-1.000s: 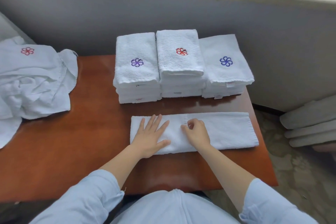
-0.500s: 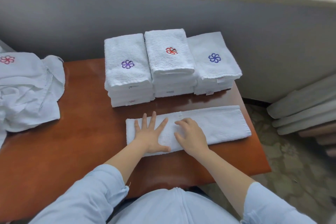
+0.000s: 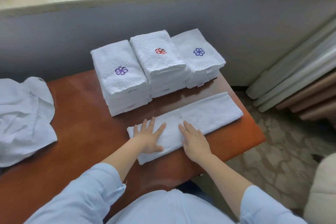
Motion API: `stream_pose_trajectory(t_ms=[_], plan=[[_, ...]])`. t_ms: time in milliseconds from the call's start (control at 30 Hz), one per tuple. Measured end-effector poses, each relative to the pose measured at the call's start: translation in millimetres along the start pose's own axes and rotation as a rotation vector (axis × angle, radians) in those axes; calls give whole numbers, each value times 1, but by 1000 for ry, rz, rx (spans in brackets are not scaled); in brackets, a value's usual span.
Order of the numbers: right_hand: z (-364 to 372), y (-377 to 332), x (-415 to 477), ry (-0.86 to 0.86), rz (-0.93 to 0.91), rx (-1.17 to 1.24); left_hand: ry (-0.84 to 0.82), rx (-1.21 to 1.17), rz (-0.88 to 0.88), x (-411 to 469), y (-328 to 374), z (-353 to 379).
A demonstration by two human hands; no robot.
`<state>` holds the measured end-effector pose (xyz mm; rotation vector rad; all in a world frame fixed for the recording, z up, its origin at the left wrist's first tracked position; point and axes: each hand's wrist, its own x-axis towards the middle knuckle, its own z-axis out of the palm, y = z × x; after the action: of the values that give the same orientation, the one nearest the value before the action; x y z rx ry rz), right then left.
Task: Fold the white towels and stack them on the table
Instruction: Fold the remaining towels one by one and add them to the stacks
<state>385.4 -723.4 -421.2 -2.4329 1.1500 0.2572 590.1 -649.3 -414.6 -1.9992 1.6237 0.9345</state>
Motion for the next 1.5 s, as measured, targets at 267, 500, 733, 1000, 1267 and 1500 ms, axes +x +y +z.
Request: stream_pose_trajectory(t_ms=[267,500,733,1000,1267,1500], plan=[[-5,3,-33,21,211,181,118,-28,21,-13,17,-25],[-43,41,-29,169,363,361,304,-166,218,14,63,-65],[-80,112,-1,238,500,534,256,-237,242,67,113,-111],[-90,171,37,164,482,466,268,-339,200,136,162,-149],[-85,199,57,161,452,433,298,-300,181,180,202,-164],[-82,205,60,134,447,471,219,-277,225,187,207,-174]])
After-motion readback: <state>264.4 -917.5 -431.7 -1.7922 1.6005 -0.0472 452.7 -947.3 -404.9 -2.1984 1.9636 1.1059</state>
